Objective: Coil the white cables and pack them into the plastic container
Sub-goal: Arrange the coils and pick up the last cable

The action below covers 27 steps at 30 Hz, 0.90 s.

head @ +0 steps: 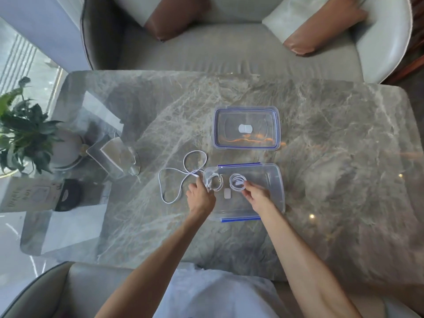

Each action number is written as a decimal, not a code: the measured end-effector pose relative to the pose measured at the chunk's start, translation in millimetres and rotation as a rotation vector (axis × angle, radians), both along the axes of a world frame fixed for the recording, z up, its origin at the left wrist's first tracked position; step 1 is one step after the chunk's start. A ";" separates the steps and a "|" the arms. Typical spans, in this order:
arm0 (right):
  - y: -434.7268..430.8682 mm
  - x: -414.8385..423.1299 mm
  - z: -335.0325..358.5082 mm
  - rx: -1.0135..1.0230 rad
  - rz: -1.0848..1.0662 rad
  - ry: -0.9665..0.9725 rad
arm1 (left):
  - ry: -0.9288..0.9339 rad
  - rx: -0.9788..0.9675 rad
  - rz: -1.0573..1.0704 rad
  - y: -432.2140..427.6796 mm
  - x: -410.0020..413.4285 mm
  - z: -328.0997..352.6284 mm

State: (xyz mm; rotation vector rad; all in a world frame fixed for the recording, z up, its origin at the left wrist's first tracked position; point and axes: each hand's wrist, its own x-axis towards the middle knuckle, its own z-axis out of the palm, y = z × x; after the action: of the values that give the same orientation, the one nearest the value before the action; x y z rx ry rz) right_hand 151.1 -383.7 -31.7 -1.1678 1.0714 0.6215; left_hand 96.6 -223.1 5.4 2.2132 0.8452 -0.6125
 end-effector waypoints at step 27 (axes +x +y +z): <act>18.9 3.2 -22.1 -0.269 0.271 -0.196 | -0.115 -0.126 -0.091 33.1 3.4 -30.3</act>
State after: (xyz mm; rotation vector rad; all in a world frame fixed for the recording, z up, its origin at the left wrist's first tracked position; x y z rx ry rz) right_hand 154.3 -364.8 -53.8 -1.5923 0.8529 0.5682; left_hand 100.1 -189.9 -25.0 2.1582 0.6330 -0.5603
